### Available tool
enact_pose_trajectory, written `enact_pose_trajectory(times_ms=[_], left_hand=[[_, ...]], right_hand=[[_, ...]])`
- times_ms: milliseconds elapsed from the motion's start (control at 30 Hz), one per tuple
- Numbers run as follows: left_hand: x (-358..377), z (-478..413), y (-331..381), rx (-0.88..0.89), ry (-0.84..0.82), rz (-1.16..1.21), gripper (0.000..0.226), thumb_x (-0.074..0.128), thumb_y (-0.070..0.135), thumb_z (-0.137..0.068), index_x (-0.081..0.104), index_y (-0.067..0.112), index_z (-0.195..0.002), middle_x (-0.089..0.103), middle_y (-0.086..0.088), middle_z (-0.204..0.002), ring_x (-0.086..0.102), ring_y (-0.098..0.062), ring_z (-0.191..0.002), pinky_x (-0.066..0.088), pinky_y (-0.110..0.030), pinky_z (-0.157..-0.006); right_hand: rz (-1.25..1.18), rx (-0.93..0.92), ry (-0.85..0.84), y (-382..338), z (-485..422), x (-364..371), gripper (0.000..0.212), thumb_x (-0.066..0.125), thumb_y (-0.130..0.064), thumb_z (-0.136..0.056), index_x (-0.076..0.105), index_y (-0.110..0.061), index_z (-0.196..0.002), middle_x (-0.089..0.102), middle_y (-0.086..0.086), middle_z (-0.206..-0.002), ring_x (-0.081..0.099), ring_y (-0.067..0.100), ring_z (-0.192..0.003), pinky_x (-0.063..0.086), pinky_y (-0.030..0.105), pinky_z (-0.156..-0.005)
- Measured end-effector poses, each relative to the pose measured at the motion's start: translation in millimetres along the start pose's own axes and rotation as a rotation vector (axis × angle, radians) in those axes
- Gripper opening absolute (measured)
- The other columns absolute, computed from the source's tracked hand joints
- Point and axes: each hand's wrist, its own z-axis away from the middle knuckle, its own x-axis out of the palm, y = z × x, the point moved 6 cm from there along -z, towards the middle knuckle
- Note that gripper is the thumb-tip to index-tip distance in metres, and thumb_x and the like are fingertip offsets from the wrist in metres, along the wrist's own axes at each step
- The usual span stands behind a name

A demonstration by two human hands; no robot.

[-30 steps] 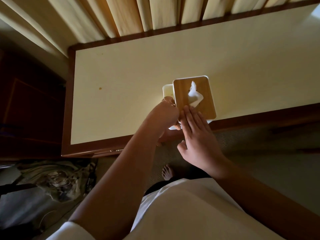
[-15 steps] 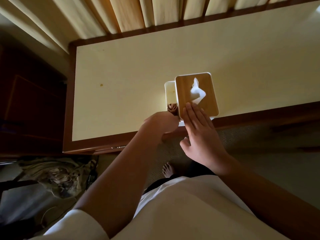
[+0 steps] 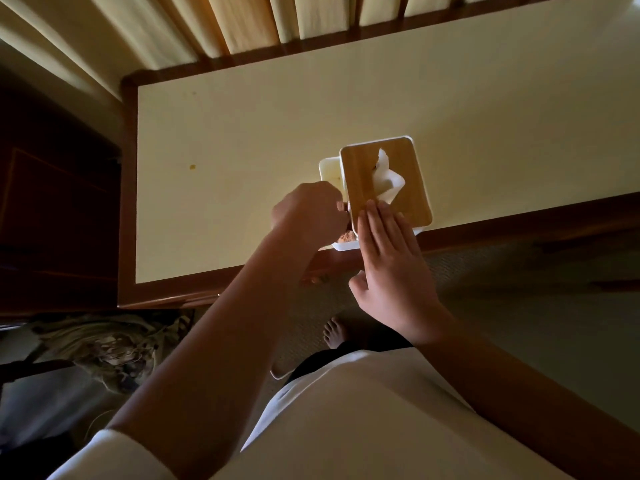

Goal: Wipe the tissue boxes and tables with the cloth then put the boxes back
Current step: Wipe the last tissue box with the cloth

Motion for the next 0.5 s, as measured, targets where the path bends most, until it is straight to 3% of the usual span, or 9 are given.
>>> enact_pose_trajectory(times_ms=[100, 267, 400, 500], left_hand=[[-2, -3, 5, 0.009, -0.018, -0.042, 0.031, 0.061, 0.048, -0.098, 0.072, 0.036, -0.124, 0.069, 0.008, -0.123, 0.066, -0.02, -0.113, 0.046, -0.031, -0.08], [-18, -4, 6, 0.024, 0.073, -0.116, 0.021, 0.074, 0.044, -0.091, 0.076, 0.035, -0.11, 0.069, 0.01, -0.108, 0.067, -0.02, -0.102, 0.047, -0.032, -0.074], [3, -4, 3, 0.067, 0.08, -0.179, 0.027, 0.075, 0.052, -0.091, 0.078, 0.035, -0.111, 0.065, 0.006, -0.11, 0.055, -0.021, -0.118, 0.042, -0.04, -0.089], [22, -12, -6, -0.051, 0.001, -0.126, 0.033, 0.069, 0.065, -0.091, 0.073, 0.034, -0.101, 0.059, 0.009, -0.09, 0.059, -0.021, -0.098, 0.042, -0.038, -0.083]], right_hand=[[-0.027, -0.009, -0.003, 2, 0, 0, 0.08, 0.056, -0.024, -0.086, 0.033, 0.005, -0.157, 0.027, 0.024, -0.166, 0.022, 0.036, -0.157, 0.021, 0.052, -0.127], [-0.046, -0.016, 0.005, 3, 0, 1, 0.08, 0.056, -0.023, -0.086, 0.032, 0.004, -0.158, 0.026, 0.022, -0.167, 0.02, 0.034, -0.158, 0.019, 0.051, -0.128], [-0.053, -0.014, 0.022, 4, 0, 3, 0.081, 0.058, -0.024, -0.086, 0.032, 0.003, -0.158, 0.025, 0.021, -0.168, 0.019, 0.034, -0.158, 0.02, 0.052, -0.128], [-0.054, -0.012, 0.031, 3, 0, 2, 0.079, 0.058, -0.025, -0.087, 0.034, 0.002, -0.158, 0.027, 0.021, -0.167, 0.02, 0.033, -0.158, 0.021, 0.052, -0.127]])
